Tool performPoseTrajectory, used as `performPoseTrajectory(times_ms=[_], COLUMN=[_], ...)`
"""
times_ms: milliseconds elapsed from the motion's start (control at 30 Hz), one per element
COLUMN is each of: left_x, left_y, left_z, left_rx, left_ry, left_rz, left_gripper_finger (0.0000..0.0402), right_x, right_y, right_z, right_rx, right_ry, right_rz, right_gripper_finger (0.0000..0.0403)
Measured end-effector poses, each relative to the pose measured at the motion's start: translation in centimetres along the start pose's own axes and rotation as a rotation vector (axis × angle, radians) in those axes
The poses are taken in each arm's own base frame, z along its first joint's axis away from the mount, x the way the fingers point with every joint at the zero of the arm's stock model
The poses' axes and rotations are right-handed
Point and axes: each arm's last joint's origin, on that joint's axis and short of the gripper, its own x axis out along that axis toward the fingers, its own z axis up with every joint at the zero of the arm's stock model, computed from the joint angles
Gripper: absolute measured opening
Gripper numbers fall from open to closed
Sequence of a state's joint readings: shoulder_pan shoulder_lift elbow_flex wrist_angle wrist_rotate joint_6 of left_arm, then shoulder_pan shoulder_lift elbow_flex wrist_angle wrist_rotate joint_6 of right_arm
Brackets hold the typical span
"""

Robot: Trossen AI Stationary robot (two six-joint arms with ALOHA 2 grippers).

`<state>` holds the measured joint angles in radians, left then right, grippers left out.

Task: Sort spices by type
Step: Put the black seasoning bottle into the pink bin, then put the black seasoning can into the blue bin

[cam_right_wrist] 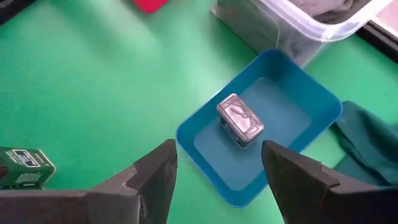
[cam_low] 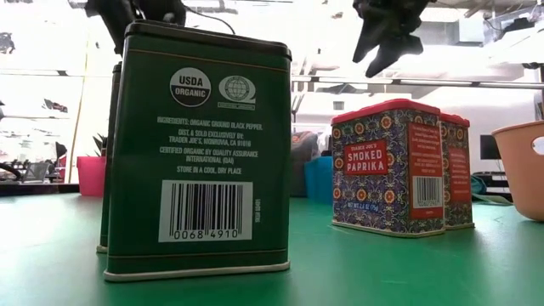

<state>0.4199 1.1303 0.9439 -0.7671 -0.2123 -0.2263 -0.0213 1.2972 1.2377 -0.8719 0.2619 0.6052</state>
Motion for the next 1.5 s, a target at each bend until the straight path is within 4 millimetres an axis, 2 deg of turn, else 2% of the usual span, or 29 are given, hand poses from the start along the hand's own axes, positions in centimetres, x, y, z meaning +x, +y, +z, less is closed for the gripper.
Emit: performPoseTrajectory(times_ms=[433,600,767,900,1033,1233,1367,1500], left_x=[5.1,6.0,5.9,5.3,4.2,0.4,-2.6,-4.9], left_y=[1.3,1.2,1.2,1.3,1.4,1.3,-0.8,-4.6], left_z=[0.5,0.3,0.4,0.4,0.5,1.1,1.3,0.8], left_rx=[0.080,0.074,0.073,0.062,0.043,0.077,0.209,0.319], left_ry=[0.169,0.204,0.200,0.184,0.136,-0.035,-0.114,-0.154], left_rz=[0.036,0.033,0.029,0.026,0.021,-0.016,-0.099,-0.289], left_gripper_finger=[0.0212,0.0216,0.0248,0.0279,0.0293,0.0294,0.0295,0.0295], right_x=[-0.3,-0.5,-0.4,-0.3,-0.2,-0.2,-0.1,0.2], right_y=[1.2,1.7,1.5,1.1,1.0,1.0,0.3,-0.8], right_z=[-0.6,-0.9,-0.8,-0.5,-0.5,-0.9,-0.8,-0.1], right_rx=[0.025,0.023,0.029,0.006,-0.066,-0.142,-0.145,-0.105], right_ry=[-0.006,0.000,-0.002,0.000,0.053,0.119,0.143,0.131], right_rz=[0.046,0.058,0.052,0.049,0.124,0.169,0.137,0.105], right_gripper_finger=[0.0260,0.0260,0.0260,0.0260,0.0260,0.0260,0.0260,0.0260])
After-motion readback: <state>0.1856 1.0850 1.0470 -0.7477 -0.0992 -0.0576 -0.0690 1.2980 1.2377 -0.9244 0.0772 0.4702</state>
